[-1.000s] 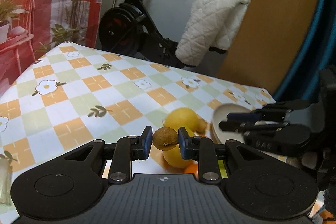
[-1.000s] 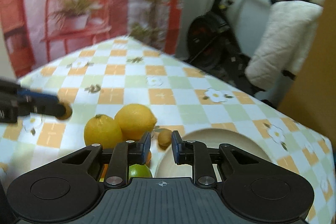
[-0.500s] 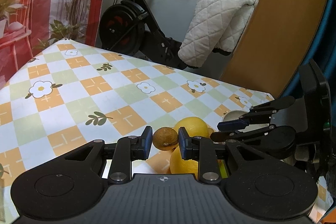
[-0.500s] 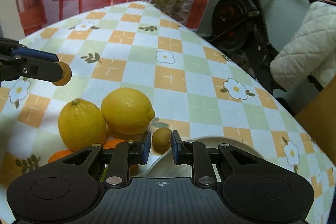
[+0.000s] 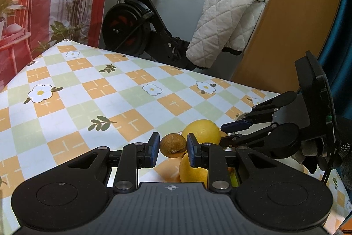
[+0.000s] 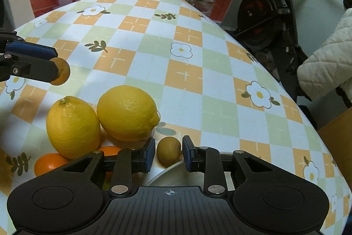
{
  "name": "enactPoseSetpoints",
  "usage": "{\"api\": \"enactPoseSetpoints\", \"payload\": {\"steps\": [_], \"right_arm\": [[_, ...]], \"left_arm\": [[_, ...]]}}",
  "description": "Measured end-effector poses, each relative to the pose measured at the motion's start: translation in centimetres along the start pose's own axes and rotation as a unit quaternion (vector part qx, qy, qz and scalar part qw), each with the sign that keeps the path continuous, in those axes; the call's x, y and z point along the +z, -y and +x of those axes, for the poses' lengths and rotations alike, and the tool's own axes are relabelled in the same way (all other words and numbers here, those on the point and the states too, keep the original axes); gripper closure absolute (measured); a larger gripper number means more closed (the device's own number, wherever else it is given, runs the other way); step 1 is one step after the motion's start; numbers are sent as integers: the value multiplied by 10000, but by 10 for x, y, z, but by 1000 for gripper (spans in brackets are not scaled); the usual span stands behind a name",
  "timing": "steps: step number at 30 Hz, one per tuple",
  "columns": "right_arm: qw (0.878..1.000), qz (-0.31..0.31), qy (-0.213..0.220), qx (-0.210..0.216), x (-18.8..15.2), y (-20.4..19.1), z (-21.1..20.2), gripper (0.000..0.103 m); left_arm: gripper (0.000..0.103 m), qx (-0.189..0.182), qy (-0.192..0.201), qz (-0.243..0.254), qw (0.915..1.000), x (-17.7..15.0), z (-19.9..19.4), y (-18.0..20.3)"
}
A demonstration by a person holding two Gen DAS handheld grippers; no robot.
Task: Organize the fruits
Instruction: 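Carry both small fruits over the beige plate with both tools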
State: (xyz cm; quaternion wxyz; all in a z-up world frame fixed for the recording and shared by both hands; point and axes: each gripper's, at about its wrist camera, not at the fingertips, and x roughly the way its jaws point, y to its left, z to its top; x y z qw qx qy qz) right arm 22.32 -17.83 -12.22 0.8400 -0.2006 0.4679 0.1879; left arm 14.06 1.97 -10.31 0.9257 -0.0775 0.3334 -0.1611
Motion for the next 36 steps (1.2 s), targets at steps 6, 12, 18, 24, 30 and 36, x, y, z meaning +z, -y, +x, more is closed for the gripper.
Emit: {"api": "enactPoseSetpoints", "payload": {"steps": [6,12,18,24,30,36], "right_arm": [[9998,-152,-94,-99,1,-7,5,78],[9998,-125,-25,-165,-2,-8,3,80],[9992,100,259,-303,-9,-3,-17,80],[9953,562,709,-335,-27,5,-43,80],[9858,1206,1128,-316,-62,16,-65,80],[9713,1993,1225,-429,-104,30,-71,80]], "left_arm": [[75,37,-6,44,10000,0,1,1],[75,69,2,128,9999,1,1,3],[75,81,76,309,9995,2,-5,13],[75,21,136,613,9980,5,-7,32],[75,-168,102,899,9958,9,5,57],[75,-422,-215,1125,9925,9,39,85]]}}
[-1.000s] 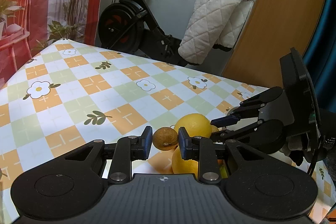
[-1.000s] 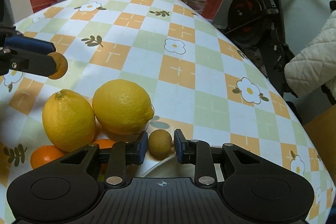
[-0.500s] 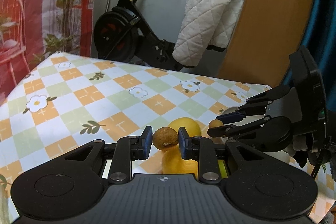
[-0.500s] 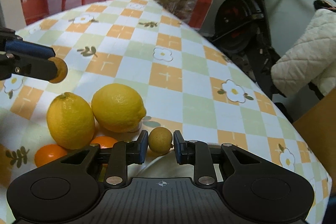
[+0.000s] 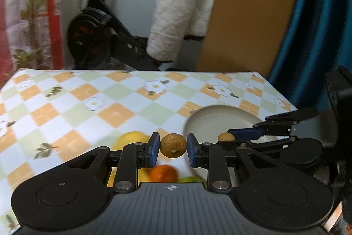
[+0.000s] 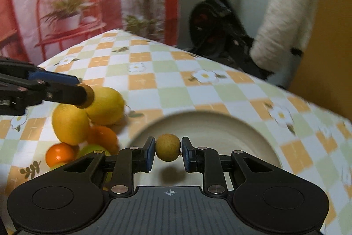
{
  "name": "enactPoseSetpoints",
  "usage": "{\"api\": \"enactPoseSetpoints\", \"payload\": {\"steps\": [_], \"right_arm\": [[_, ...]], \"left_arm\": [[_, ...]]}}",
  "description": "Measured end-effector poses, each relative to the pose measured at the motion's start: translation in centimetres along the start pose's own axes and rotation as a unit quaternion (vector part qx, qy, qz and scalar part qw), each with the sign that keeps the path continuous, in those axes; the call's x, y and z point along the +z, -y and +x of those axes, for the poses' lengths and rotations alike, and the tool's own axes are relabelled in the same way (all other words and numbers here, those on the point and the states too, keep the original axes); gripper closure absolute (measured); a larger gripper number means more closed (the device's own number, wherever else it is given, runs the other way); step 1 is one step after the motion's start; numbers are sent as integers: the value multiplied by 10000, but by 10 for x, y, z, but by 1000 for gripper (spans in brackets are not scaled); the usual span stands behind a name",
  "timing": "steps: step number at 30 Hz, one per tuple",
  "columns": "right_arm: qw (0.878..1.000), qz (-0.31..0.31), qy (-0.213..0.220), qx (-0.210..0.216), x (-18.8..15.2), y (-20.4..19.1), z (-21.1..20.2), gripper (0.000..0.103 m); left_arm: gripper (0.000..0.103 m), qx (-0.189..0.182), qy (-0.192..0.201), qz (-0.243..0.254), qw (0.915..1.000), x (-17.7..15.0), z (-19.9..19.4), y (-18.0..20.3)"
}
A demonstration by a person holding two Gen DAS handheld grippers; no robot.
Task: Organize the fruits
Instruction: 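Carry both small fruits over the beige plate with both tools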
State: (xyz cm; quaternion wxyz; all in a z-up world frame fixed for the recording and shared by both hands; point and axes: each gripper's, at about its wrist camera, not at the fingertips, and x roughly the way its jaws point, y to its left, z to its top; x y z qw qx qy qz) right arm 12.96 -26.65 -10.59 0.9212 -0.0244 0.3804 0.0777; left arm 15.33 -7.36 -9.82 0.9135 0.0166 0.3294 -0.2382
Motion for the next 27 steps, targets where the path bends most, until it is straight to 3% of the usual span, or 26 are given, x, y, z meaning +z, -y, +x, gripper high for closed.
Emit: {"api": "enactPoseSetpoints", "payload": {"steps": [5,12,24,27], "right_arm": [[9987,465,64,-216,-17,14,-6,80],[9977,527,64,-429,-22,12,1,80],[9950,629,44,-770,-20,13,19,79],[9943,606,51,-874,-20,14,15,75]], "left_arm": [[75,-191,-223,207,9994,5,27,23],[75,-159,-606,247,9977,5,58,29],[75,-114,-826,237,9962,17,85,31],[66,-187,-841,149,9962,20,85,28]]}}
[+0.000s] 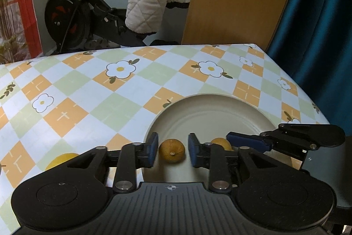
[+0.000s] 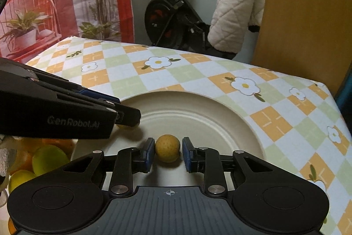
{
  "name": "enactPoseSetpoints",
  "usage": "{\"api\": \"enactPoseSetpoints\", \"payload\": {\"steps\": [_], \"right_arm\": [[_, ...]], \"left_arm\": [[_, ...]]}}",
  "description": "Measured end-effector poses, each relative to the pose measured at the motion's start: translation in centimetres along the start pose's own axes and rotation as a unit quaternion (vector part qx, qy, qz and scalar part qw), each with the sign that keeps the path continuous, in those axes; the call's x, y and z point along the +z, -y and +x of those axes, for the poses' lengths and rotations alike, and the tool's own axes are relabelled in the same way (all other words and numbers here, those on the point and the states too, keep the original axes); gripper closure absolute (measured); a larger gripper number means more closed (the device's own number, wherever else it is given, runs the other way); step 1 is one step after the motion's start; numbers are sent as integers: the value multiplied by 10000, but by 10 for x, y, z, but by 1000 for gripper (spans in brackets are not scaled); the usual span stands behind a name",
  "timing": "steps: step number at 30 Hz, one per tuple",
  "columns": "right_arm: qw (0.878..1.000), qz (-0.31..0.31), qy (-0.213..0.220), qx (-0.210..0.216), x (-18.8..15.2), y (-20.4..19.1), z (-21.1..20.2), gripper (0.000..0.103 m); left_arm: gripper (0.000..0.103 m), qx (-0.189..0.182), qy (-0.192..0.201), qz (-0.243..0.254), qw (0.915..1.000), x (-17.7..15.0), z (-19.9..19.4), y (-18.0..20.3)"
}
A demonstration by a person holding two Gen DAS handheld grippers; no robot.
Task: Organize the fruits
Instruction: 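Open both tools to drop the small fruits onto the plate, then move the left tool back to the fruit pile toward an orange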
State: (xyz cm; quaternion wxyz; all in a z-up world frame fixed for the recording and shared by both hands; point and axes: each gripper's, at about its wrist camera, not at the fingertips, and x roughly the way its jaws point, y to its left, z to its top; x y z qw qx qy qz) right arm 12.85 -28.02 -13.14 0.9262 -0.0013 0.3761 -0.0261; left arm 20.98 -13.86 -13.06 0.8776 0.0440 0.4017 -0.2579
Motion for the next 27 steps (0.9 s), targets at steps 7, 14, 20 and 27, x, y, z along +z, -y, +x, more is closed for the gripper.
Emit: {"api": "enactPoseSetpoints", "payload": {"steps": [7,14,20,27], "right_arm": [[9995,105,295,15,7,-1,-27,69],[9967,370,688,215,7,-8,-59,57],[9929,780,821,373,-7,-22,-75,57],[9923,826,782,498,-26,-48,-87,57]], "left_arm": [[64,-54,498,-205,9985,3,-38,-14],[62,490,1174,-99,9918,-4,-95,-33],[54,590,1203,-374,9903,-25,-129,-54],[41,830,1318,-564,9862,-58,-157,-66]]}}
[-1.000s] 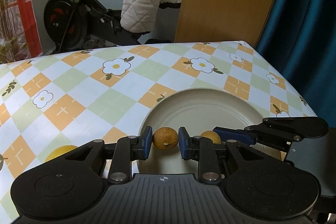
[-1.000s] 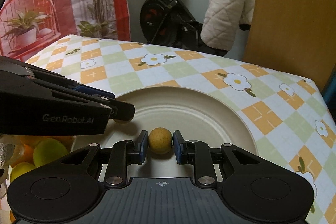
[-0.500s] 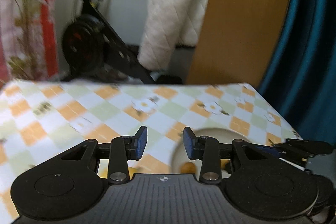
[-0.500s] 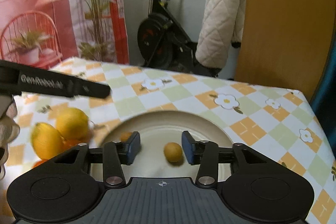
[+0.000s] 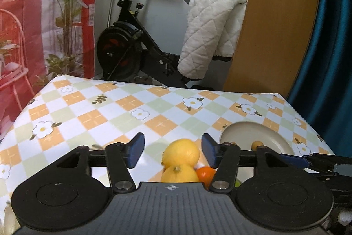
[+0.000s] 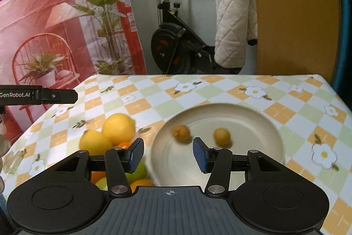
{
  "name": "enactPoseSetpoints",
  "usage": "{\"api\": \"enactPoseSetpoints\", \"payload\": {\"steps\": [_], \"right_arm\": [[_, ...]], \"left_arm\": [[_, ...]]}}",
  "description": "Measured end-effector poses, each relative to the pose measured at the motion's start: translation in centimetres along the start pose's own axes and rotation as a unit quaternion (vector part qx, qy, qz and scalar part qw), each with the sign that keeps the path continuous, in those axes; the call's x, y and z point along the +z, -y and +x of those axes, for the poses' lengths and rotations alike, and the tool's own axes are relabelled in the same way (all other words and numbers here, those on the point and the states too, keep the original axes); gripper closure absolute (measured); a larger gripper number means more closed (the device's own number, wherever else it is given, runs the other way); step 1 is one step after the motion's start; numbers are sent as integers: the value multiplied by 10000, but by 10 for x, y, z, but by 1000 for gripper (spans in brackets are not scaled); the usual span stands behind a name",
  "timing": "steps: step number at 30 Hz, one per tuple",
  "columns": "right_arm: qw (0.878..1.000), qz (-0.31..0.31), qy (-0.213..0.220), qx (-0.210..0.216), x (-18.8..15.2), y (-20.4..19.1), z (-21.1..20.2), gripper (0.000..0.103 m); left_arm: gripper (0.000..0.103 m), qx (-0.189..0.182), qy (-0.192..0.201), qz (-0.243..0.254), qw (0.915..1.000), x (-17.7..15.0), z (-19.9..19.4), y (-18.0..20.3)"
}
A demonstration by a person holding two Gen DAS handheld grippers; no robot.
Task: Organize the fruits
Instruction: 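Move the left tool back to the fruit pile toward an orange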
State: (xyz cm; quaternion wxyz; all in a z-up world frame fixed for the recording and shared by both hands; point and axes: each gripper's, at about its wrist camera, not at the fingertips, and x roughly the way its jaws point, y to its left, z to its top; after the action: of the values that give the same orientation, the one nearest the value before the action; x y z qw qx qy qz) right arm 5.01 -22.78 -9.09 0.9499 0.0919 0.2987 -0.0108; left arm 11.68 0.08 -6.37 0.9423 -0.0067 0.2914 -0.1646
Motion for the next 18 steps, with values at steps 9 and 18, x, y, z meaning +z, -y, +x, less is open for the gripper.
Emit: {"api": "enactPoseSetpoints", "payload": {"steps": [9,18], "right_arm": [[9999,102,-35,-92,-17,-16,-15,57],[9990,380,-78,-238,-36,-10,-30,40]], "left_arm": [[41,-6,181,103,9998,-25,-21,15],[41,-4,-80,131,9999,-52,-22,14]]}}
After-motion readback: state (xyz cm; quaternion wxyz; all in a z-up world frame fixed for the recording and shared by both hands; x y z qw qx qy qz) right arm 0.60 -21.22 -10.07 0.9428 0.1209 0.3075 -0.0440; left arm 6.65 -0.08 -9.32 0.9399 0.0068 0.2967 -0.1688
